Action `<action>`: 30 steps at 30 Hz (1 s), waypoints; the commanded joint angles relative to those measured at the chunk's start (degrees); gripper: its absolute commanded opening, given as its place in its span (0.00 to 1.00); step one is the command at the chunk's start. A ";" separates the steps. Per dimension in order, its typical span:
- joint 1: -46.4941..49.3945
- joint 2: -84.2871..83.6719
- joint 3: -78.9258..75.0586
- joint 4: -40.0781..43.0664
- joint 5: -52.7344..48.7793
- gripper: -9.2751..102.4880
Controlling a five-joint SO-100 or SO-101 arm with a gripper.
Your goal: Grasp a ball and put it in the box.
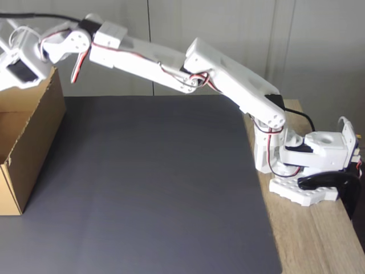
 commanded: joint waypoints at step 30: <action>-0.26 23.73 -1.49 33.40 -3.69 0.08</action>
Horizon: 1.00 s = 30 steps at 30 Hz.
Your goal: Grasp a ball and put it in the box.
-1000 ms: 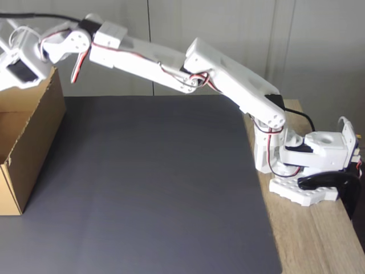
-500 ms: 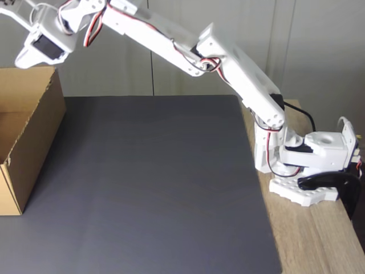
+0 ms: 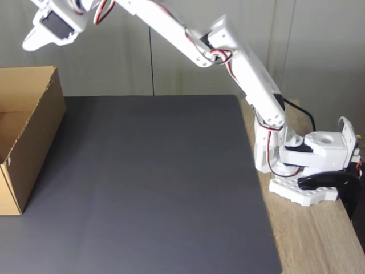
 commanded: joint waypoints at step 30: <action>-3.34 54.23 70.05 -17.14 -2.29 0.08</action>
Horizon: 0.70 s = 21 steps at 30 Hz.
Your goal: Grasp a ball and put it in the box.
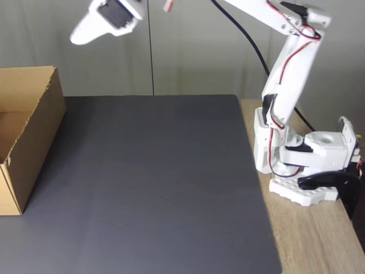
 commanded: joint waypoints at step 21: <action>-0.26 23.55 42.89 -23.12 -0.62 0.09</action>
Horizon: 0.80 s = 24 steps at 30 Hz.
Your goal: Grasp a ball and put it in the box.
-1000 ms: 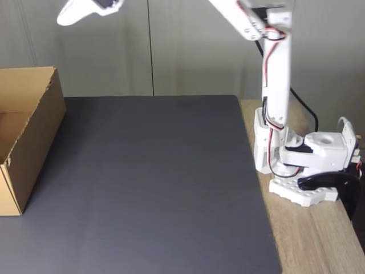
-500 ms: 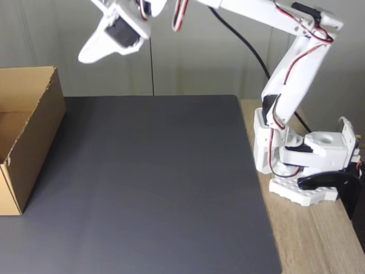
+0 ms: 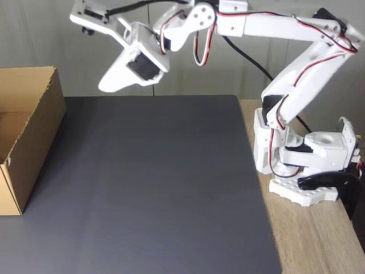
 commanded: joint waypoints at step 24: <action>1.76 16.44 26.02 -9.93 -5.89 0.08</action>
